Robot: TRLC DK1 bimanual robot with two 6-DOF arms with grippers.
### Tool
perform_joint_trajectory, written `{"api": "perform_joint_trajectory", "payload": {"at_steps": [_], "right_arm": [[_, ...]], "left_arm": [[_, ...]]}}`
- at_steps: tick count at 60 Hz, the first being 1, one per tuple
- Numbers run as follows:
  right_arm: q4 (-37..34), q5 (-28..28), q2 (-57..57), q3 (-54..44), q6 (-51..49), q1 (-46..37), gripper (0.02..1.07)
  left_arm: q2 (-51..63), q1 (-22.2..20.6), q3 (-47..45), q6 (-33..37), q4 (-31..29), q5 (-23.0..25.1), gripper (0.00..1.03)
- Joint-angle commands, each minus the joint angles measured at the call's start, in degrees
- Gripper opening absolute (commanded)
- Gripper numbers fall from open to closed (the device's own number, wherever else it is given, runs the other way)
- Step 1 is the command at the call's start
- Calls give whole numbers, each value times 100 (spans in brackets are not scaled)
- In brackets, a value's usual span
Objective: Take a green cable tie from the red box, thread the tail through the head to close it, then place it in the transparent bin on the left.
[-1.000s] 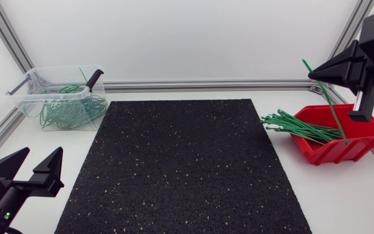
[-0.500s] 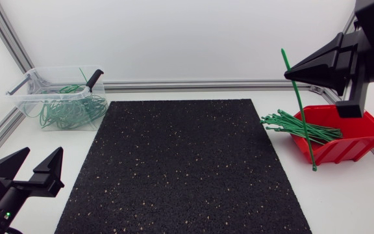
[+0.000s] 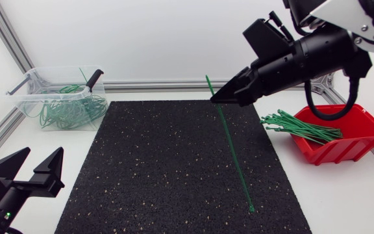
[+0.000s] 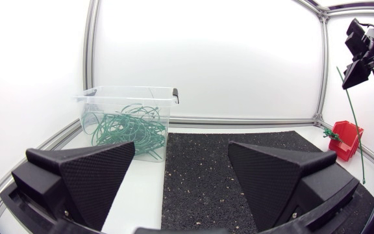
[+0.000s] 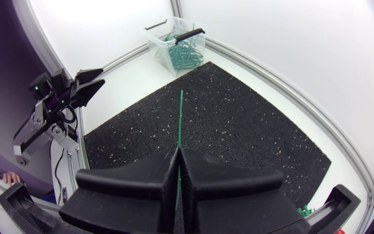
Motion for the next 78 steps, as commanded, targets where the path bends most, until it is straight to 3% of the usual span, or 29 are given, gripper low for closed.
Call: {"api": "perform_joint_trajectory", "payload": {"at_steps": [1,9,26,43,60,70,73,78], "right_arm": [[282,70,313,117,747,104,8],[537,220,717,196,1687,368,8],[1407,-624,1772,293,3533,649,8],[2611,-325,2220,-24,5133,675,8],[3798,1231,2176,-938,5941,754,8],[3886,2048,1815,-1412,6099,754,8],[3701,3278,1499,-1711,6583,816,8],[3508,3278,1481,-1817,6354,816,8]], "left_arm": [[-39,-23,-183,-36,-378,53,100],[-39,-23,-183,-36,-378,53,100],[-39,-32,-183,-36,-378,53,100],[-39,-41,-183,-36,-378,53,100],[-39,-23,-183,-36,-378,53,100],[-39,-14,-183,-36,-378,53,100],[-39,-14,-183,-36,-378,53,100],[-39,-14,-183,-36,-378,53,100]]}}
